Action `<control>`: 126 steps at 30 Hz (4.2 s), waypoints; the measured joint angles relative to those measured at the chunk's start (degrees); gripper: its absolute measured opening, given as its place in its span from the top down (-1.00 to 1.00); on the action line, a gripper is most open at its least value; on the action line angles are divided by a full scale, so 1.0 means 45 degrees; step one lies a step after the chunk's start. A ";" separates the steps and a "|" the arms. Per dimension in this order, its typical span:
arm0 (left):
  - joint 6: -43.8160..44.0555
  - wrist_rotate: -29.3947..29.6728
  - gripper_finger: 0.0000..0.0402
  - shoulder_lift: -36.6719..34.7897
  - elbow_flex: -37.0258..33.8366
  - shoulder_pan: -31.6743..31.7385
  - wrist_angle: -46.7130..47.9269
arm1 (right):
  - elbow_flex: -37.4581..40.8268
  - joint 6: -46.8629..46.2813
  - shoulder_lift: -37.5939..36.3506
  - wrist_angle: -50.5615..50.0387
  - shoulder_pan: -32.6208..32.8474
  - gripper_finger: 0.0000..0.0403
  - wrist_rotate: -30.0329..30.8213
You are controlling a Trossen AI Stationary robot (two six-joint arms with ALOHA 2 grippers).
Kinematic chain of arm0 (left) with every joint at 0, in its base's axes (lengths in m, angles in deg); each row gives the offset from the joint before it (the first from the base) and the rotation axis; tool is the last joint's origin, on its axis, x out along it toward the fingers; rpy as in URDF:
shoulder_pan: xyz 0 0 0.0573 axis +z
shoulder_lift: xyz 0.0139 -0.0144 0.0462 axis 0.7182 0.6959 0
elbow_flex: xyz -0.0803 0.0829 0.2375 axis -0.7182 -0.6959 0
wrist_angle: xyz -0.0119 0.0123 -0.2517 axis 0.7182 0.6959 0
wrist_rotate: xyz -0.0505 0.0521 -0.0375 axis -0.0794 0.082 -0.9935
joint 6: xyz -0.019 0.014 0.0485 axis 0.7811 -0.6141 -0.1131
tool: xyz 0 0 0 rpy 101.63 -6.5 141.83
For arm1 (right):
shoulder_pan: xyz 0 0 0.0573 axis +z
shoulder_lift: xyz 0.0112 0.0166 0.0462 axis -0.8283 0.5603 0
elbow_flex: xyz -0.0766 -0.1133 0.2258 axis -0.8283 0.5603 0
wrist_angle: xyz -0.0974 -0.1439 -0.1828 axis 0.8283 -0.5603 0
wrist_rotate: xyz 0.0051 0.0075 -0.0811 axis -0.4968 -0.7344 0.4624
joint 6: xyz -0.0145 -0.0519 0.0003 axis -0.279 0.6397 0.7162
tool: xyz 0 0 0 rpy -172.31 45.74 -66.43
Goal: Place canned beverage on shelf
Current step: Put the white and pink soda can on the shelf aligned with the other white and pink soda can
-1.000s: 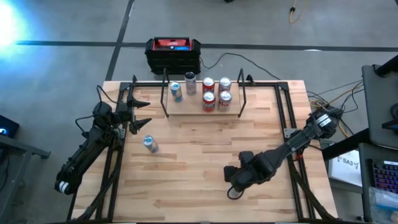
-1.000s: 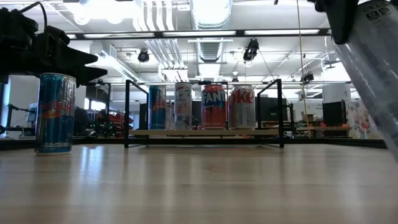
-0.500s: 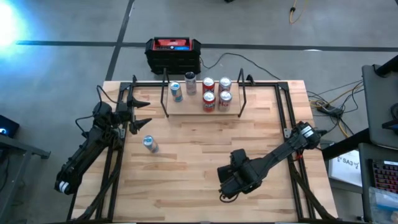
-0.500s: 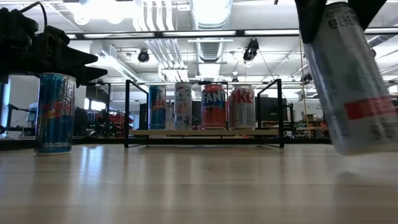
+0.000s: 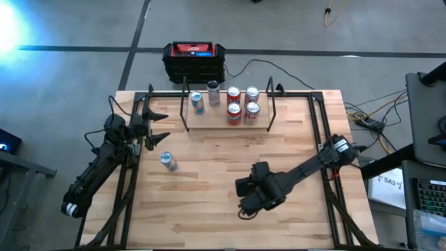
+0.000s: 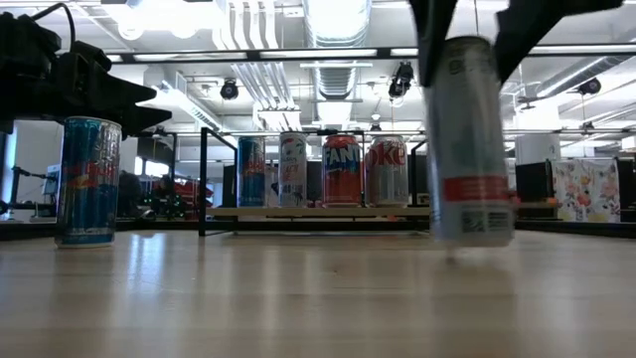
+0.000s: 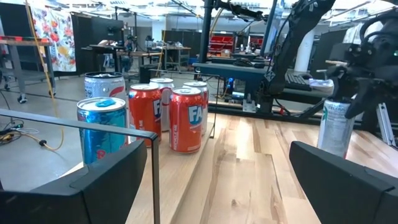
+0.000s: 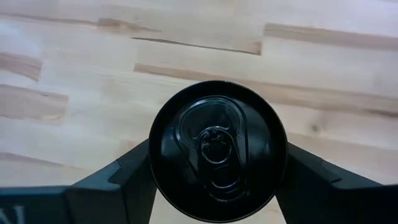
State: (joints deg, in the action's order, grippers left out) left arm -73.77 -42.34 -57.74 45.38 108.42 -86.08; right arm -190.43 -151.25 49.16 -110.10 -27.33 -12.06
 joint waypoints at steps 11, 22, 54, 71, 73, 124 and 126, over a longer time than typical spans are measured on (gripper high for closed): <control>0.0000 -0.0003 -0.89 0.0000 0.0001 0.0001 0.0000 | 0.0043 0.4464 0.0206 0.2921 -0.1519 -0.22 0.0793; 0.0000 -0.0001 -0.89 0.0000 0.0000 -0.0003 0.0000 | 0.0208 0.9419 0.0206 0.4575 -0.3045 -0.22 0.0369; 0.0000 0.0001 -0.89 0.0000 0.0000 -0.0003 0.0000 | 0.0261 1.4229 0.0206 0.6685 -0.6392 -0.27 -0.2507; 0.0000 0.0000 -0.89 -0.0005 0.0005 -0.0002 0.0005 | 0.0266 1.4254 0.0187 0.6718 -0.6392 -0.59 -0.2313; 0.0000 -0.0003 -0.89 -0.0005 0.0000 -0.0003 0.0005 | 0.0266 1.4335 0.0187 0.6706 -0.6392 -0.65 -0.2313; 0.0000 0.0001 -0.89 -0.0005 0.0000 -0.0003 0.0000 | -0.2279 1.3253 0.0867 0.4564 -0.7001 -0.99 -0.5081; 0.0000 -0.0003 -0.89 -0.0009 0.0000 -0.0002 -0.0004 | -0.2284 1.3664 0.1029 0.4682 -0.7074 -0.99 -0.5078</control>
State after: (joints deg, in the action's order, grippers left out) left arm -73.77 -42.36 -57.78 45.38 108.41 -86.09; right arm -200.71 -89.76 53.79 -89.03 -59.16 -34.92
